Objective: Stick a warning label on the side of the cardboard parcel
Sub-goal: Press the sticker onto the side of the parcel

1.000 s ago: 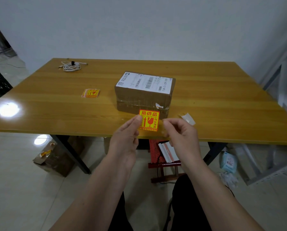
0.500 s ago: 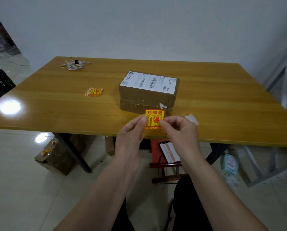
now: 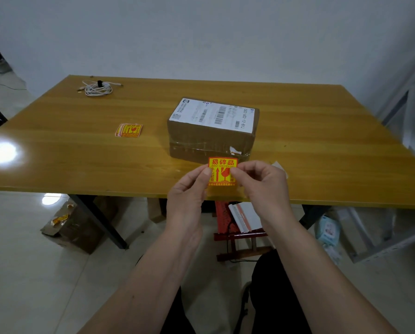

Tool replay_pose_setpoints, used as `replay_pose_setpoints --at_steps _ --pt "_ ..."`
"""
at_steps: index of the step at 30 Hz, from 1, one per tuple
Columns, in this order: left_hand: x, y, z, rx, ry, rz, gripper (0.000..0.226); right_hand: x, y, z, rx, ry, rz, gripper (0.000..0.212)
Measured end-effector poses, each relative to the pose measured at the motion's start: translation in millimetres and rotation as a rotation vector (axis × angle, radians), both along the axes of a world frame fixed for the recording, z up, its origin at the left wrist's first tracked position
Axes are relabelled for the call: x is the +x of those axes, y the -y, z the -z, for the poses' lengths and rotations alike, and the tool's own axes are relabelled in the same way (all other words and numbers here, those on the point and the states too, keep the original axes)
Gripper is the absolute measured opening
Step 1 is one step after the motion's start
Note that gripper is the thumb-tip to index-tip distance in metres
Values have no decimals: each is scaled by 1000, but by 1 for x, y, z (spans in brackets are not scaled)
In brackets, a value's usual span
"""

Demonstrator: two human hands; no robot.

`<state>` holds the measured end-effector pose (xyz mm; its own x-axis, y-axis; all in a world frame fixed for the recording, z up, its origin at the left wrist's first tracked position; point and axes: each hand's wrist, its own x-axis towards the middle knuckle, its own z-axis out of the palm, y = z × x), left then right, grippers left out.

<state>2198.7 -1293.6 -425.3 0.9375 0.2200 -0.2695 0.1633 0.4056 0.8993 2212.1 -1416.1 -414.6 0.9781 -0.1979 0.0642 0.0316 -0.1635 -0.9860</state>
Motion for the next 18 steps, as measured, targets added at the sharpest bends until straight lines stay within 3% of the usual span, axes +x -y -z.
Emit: replay_pose_setpoints --at_steps 8,9,13,15,18 --pt "25 -4 15 351 93 -160 15 12 4 9 -9 3 98 12" --pt "30 -6 18 458 129 -196 17 15 8 10 21 -9 127 9" --pt "55 -13 14 1232 473 -188 35 30 18 18 59 -54 158 12" --pt "72 -12 5 1428 641 -149 48 37 18 20 62 -64 179 13" --pt "92 -7 -2 1569 664 28 61 48 20 19 26 -37 199 15"
